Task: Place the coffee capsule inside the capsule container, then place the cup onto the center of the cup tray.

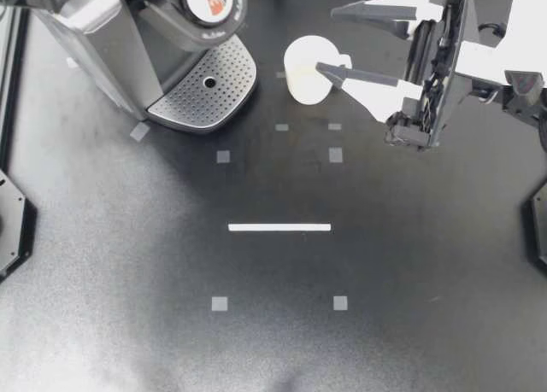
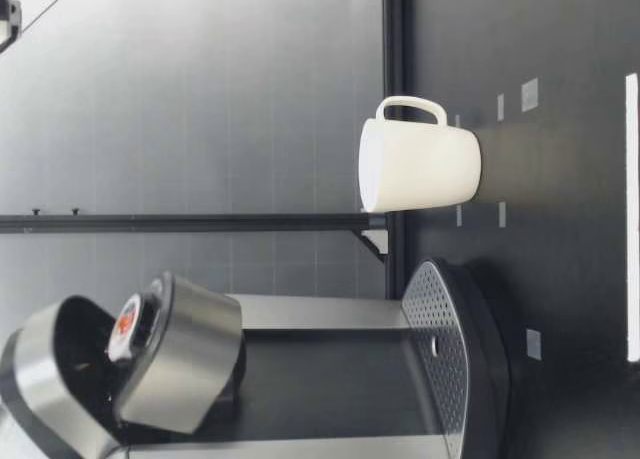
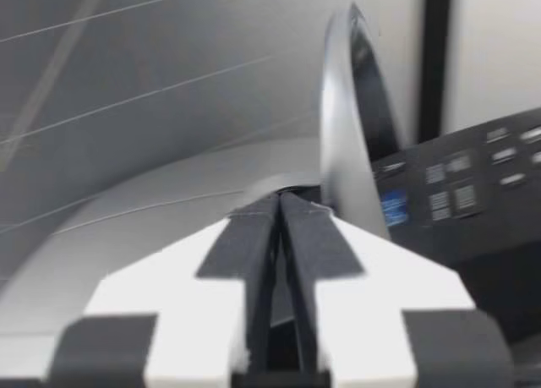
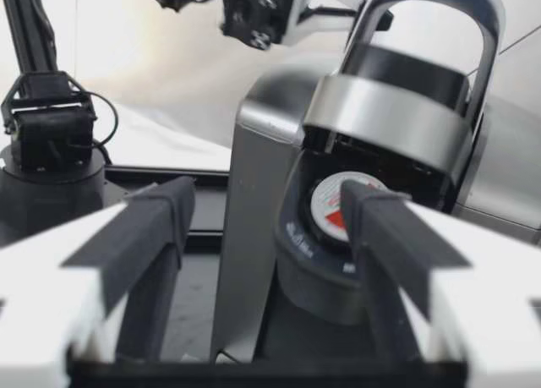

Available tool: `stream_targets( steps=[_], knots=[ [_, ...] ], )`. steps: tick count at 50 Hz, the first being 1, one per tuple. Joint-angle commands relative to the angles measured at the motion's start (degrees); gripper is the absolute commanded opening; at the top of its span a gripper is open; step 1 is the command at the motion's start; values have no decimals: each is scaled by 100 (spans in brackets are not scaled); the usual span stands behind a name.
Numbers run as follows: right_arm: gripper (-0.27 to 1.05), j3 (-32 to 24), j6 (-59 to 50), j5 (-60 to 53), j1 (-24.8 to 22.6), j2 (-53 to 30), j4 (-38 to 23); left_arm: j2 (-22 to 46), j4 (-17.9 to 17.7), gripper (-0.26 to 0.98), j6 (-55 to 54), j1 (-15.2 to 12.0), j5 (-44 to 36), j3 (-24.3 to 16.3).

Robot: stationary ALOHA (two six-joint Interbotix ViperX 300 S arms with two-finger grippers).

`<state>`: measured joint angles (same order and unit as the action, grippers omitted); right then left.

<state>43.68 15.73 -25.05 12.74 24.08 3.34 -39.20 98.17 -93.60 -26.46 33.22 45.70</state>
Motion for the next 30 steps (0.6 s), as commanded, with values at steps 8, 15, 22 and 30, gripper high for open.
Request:
stream_targets(
  steps=[8,15,22,30],
  knots=[
    [68,-53,-9,-97,-26,123,18,-264,26,16,-62,9,-1072,-246],
    [68,-53,-9,-132,-70,123,18,-167,18,16,-176,9,-1397,-316],
    [68,-44,0,-149,-141,132,18,9,18,16,-316,9,-1573,-360],
    [68,18,-9,-158,-149,193,18,176,18,16,-492,18,-1934,-396]
  ],
)
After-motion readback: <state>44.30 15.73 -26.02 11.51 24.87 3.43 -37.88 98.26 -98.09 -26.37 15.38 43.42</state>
